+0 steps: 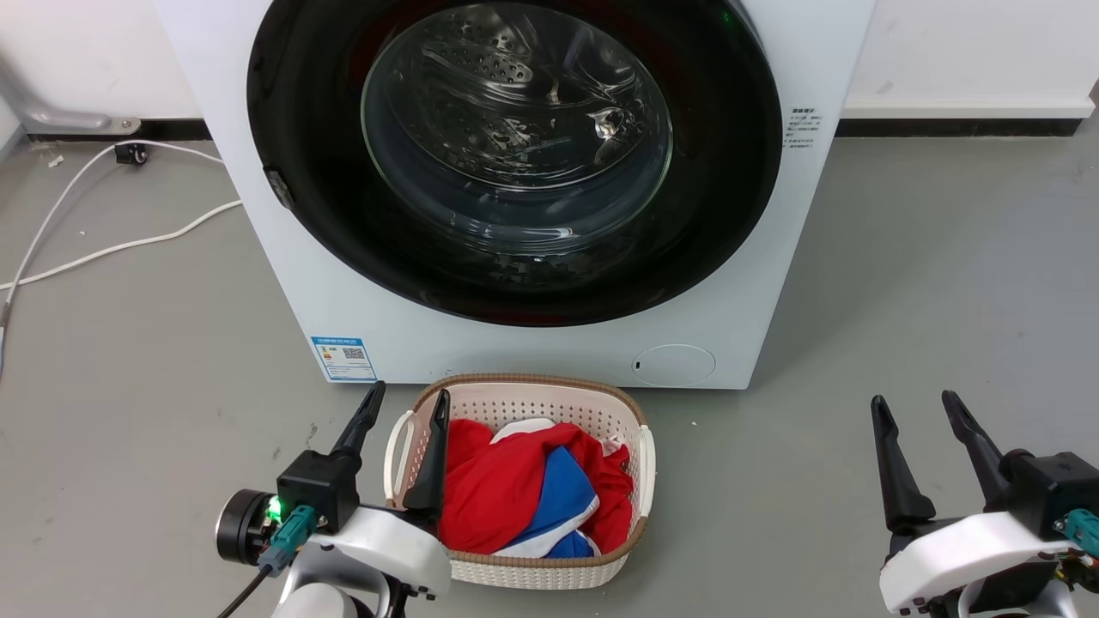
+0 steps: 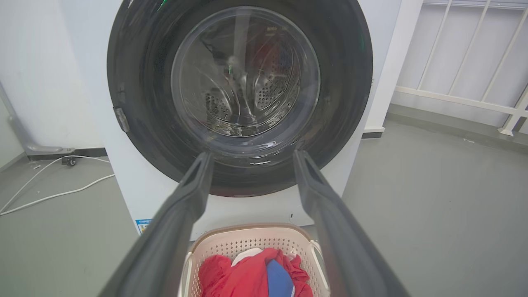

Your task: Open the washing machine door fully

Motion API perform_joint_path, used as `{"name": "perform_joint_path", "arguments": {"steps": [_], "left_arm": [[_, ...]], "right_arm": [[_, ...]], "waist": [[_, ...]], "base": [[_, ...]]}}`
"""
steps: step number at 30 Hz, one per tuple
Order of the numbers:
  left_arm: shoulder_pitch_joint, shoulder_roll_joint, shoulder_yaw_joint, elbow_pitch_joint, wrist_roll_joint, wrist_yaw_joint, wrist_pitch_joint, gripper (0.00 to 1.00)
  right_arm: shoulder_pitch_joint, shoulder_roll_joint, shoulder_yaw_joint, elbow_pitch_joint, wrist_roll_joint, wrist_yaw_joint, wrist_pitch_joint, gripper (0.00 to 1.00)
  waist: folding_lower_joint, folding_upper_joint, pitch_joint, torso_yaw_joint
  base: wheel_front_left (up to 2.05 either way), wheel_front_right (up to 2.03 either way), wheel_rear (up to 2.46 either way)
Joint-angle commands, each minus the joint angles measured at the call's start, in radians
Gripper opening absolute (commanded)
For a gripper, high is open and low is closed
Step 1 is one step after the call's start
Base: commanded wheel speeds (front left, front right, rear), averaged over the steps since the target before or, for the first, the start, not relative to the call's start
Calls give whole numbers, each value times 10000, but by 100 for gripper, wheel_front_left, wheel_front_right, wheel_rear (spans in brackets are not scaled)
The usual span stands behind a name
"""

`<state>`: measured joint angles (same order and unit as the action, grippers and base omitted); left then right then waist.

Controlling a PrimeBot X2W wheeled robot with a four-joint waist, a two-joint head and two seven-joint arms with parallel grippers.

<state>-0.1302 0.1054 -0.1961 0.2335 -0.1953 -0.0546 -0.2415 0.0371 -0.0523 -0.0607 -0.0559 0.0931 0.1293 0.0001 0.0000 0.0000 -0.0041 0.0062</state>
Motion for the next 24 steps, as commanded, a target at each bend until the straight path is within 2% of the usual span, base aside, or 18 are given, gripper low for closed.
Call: {"name": "perform_joint_path", "arguments": {"steps": [1,11,24], "left_arm": [[-130,-33,20,33,114,-43,-84,100],[-198,-120,85,277,540,-152,-258,100],[-200,-271,288,468,248,-322,-241,100]], "right_arm": [[94,24,-17,-75,-41,23,-48,100],[129,29,-7,-82,-486,13,-120,100],[134,28,-16,13,-426,13,-62,100]], "waist": [[0,0,2,1],[0,0,12,9],[0,0,21,78]], "base": [[0,0,0],[0,0,0],[0,0,0]]}}
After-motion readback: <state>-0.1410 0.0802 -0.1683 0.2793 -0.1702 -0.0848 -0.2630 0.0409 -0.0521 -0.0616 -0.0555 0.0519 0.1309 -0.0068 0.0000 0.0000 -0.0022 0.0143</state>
